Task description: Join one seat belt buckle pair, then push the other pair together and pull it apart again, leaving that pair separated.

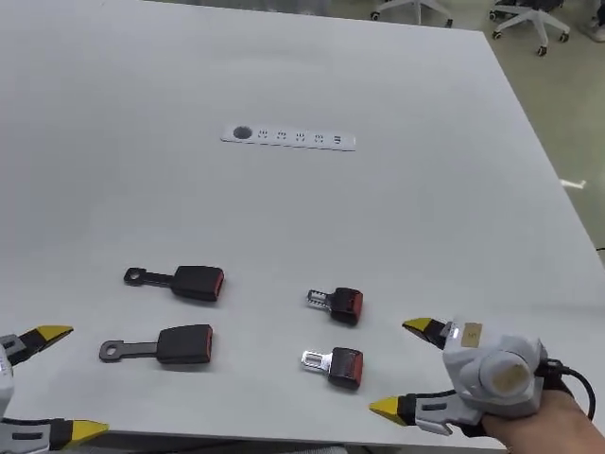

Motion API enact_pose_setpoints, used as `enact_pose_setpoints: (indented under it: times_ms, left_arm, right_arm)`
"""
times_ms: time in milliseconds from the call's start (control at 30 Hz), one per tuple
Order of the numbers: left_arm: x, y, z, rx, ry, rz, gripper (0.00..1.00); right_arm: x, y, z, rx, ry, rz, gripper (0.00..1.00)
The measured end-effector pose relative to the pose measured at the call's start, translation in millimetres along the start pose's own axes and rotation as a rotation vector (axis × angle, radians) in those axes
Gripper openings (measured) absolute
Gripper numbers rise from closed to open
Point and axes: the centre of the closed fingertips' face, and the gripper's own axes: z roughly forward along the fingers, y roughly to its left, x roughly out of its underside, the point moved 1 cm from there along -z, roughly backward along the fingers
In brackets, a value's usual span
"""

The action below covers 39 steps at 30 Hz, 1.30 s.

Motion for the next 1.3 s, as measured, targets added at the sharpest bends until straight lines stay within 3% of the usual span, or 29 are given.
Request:
enact_pose_setpoints:
  times_ms: [100,200,333,433,600,700,800,1033,1133,1233,1300]
  left_arm:
    - [-9.2,0.3,3.8,0.016,-0.005,0.023,0.81]
    - [-15.4,0.4,15.0,0.056,0.015,-0.011,0.78]
    - [-19.8,4.0,30.6,0.081,0.049,0.08,0.71]
    - [-24.3,3.7,45.5,0.109,0.052,0.076,0.7]
    - [-16.7,4.4,71.9,0.163,0.117,0.152,0.57]
    - [-21.6,4.2,82.0,0.183,0.115,0.129,0.55]
    - [-21.2,1.8,89.2,0.204,0.141,0.151,0.54]
    - [-20.4,-2.4,101.2,0.239,0.153,0.172,0.44]
    - [-21.8,-4.7,105.1,0.253,0.156,0.214,0.41]
    - [-17.8,-6.0,108.2,0.277,0.19,0.277,0.37]
    - [-18.9,-5.2,109.2,0.282,0.196,0.274,0.36]
  right_arm:
    - [-3.5,1.2,2.2,-0.004,-0.001,-0.002,0.66]
    - [-6.4,0.3,7.7,0.007,-0.006,-0.01,0.63]
    - [-7.3,1.8,16.6,-0.001,0.0,-0.013,0.62]
    - [-6.9,2.3,23.4,-0.01,0.008,-0.019,0.6]
    - [-2.4,1.5,37.9,-0.031,0.033,-0.025,0.52]
    - [-2.3,2.3,47.6,-0.044,0.046,-0.041,0.5]
    - [-1.2,3.0,55.8,-0.054,0.063,-0.053,0.48]
    - [5.1,5.9,70.5,-0.079,0.103,-0.077,0.44]
    - [7.1,7.1,73.4,-0.088,0.118,-0.083,0.4]
    - [11.7,5.4,76.9,-0.088,0.137,-0.088,0.39]
    - [14.4,5.0,78.4,-0.089,0.146,-0.09,0.39]
